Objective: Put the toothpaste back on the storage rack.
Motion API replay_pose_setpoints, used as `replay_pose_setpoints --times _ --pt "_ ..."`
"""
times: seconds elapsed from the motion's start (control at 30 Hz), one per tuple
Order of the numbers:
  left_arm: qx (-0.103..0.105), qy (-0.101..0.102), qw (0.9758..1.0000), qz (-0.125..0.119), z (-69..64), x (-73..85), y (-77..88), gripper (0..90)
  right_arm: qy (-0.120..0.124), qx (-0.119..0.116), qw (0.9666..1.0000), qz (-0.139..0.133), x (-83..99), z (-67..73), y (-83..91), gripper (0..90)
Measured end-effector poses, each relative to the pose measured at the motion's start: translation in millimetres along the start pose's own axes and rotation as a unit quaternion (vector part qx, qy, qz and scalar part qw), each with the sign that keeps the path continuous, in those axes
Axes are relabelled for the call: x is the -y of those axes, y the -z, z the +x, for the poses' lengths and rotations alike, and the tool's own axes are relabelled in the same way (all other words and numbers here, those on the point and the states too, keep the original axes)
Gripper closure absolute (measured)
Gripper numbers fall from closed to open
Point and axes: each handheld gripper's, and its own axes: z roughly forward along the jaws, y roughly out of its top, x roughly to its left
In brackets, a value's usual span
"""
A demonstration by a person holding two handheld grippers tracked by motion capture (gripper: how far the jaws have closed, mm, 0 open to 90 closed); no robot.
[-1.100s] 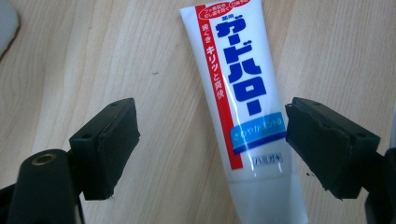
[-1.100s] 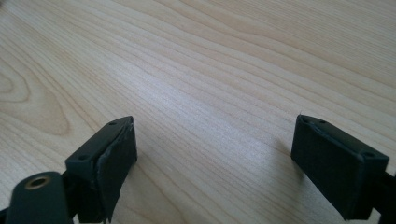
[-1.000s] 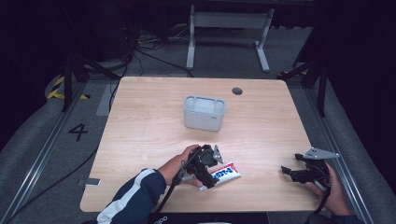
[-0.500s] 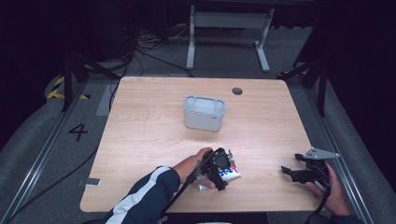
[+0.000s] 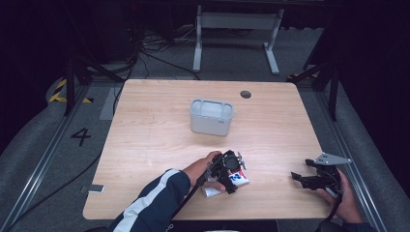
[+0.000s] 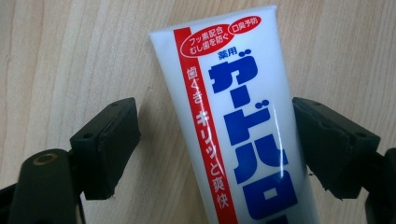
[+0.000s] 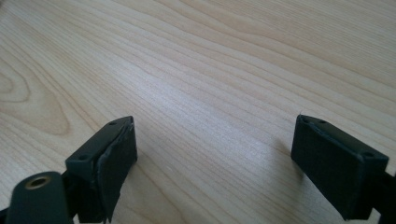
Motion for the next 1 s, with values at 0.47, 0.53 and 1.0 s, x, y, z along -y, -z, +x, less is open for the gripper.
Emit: replay_pose_setpoints --times 0.47,0.53,1.0 --pt "0.002 -0.020 0.9998 0.003 -5.9 -6.5 1.1 31.6 0.000 0.000 1.0000 0.000 0.0 0.0 0.0 14.7" --pt "0.001 -0.018 0.9998 0.010 -6.2 -7.7 1.7 32.5 0.000 0.000 1.0000 0.000 0.1 0.0 0.0 14.7" --pt "0.004 -0.026 0.9995 0.015 -8.4 -9.5 3.3 41.7 0.000 0.000 1.0000 0.000 0.1 0.1 0.1 14.8"
